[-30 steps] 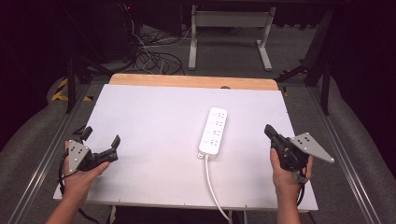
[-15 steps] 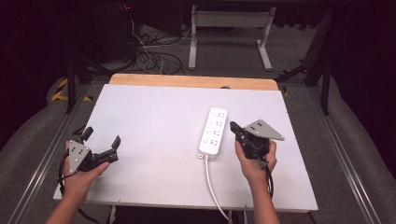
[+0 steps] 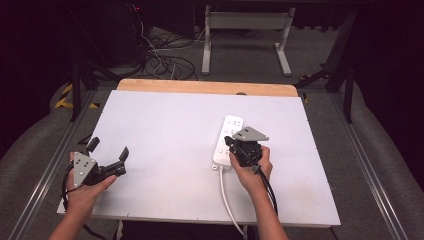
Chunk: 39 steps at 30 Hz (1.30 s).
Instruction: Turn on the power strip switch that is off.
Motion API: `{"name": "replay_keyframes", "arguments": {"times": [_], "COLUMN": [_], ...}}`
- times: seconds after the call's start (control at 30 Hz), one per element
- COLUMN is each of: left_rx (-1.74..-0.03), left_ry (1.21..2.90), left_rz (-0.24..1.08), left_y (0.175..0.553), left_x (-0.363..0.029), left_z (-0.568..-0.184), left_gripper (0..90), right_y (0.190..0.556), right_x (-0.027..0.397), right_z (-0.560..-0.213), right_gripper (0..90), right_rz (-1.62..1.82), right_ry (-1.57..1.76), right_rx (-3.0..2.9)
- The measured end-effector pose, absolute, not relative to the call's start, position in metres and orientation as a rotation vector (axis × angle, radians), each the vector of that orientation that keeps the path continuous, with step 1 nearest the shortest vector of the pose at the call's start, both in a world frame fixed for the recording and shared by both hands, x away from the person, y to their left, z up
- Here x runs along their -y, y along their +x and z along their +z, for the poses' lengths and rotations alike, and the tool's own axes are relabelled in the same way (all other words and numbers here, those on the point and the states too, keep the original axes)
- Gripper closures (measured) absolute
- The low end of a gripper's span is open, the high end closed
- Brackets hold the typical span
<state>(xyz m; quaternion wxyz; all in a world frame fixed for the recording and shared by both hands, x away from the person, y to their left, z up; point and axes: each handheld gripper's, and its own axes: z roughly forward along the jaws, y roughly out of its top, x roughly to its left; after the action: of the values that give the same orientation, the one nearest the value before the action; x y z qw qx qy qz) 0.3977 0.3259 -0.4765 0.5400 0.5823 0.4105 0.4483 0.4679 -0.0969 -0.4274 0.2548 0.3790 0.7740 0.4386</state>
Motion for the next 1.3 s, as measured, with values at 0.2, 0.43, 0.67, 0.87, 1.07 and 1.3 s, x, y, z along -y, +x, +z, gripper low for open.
{"name": "replay_keyframes", "arguments": {"times": [0.2,0.43,0.67,0.87,1.07,1.3], "left_rx": [-0.977,-0.976,-0.972,-0.974,-0.969,-0.976], "left_ry": [1.391,1.390,1.399,1.400,1.404,1.401], "left_rz": [1.064,1.062,1.061,1.057,1.056,1.054], "left_y": [0.394,0.394,0.394,0.394,0.393,0.392], "left_x": [-0.328,-0.328,-0.327,-0.327,-0.326,-0.327], "left_z": [-0.477,-0.477,-0.477,-0.478,-0.478,-0.478], "left_gripper": [2.9,3.2,3.6,3.8,4.1,4.4], "right_y": [0.480,0.485,0.489,0.491,0.491,0.491], "right_x": [0.083,0.079,0.075,0.073,0.071,0.072], "right_z": [-0.443,-0.452,-0.459,-0.461,-0.463,-0.464], "right_gripper": [90.0,90.0,90.0,90.0,90.0,90.0], "right_rz": [1.101,1.041,1.001,0.998,0.991,0.994], "right_ry": [1.044,1.042,1.042,1.043,1.051,1.079], "right_rx": [-2.190,-2.243,-2.259,-2.271,-2.271,-2.267]}}
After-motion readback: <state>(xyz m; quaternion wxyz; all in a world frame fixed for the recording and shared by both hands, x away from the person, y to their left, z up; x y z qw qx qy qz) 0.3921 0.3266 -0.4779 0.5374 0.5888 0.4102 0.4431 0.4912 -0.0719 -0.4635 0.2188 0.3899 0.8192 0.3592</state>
